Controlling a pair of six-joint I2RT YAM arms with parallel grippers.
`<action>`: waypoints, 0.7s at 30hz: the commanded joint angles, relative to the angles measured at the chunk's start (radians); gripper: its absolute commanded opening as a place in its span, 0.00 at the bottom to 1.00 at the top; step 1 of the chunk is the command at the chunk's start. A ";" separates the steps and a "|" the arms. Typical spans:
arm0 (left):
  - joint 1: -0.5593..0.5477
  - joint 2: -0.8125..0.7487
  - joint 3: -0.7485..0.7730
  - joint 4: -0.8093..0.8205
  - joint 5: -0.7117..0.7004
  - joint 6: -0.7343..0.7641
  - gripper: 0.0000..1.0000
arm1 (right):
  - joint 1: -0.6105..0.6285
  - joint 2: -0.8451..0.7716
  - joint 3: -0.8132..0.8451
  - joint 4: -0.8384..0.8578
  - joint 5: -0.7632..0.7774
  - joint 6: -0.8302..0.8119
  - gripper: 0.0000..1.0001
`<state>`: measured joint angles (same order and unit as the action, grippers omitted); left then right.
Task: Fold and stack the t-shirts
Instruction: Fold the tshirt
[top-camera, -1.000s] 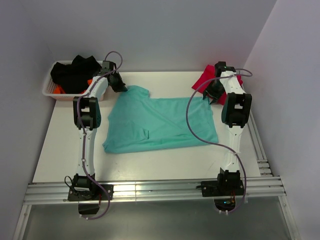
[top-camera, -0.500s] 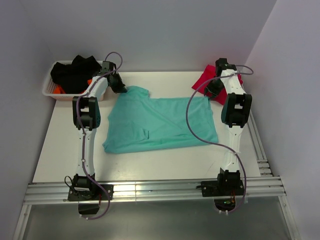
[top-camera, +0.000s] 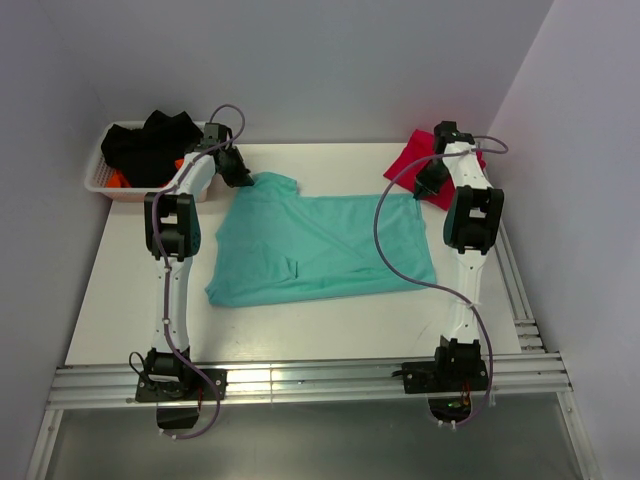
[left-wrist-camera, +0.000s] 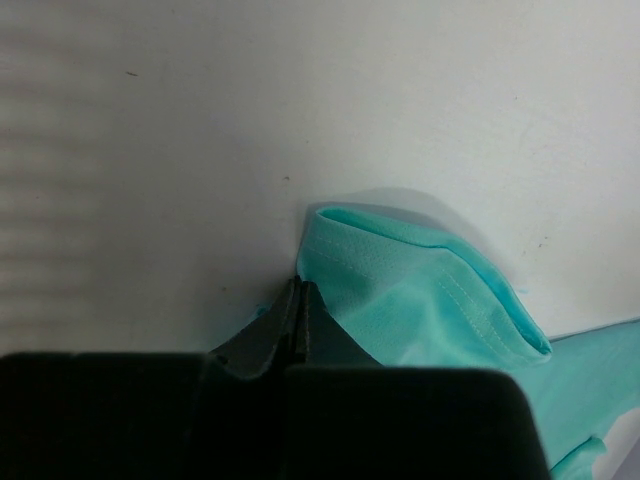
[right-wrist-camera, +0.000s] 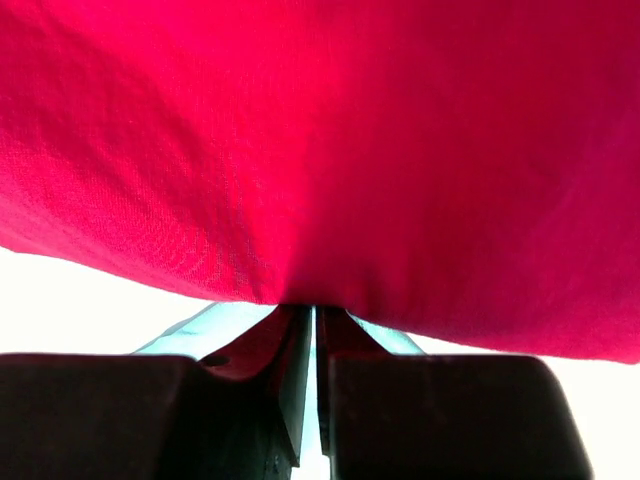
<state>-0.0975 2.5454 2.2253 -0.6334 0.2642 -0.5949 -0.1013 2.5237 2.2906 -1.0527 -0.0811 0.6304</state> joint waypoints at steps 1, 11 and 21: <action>0.067 -0.020 -0.024 -0.089 -0.068 -0.034 0.00 | -0.006 -0.008 0.004 0.017 0.009 -0.003 0.10; 0.074 -0.051 -0.001 -0.075 -0.054 -0.049 0.00 | -0.011 -0.036 0.040 0.016 -0.019 0.006 0.00; 0.071 -0.128 -0.009 -0.066 -0.045 -0.046 0.00 | -0.017 -0.118 0.003 0.042 -0.069 0.011 0.00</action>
<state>-0.0963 2.5313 2.2242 -0.6601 0.2798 -0.6067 -0.1097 2.5042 2.2887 -1.0416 -0.1276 0.6350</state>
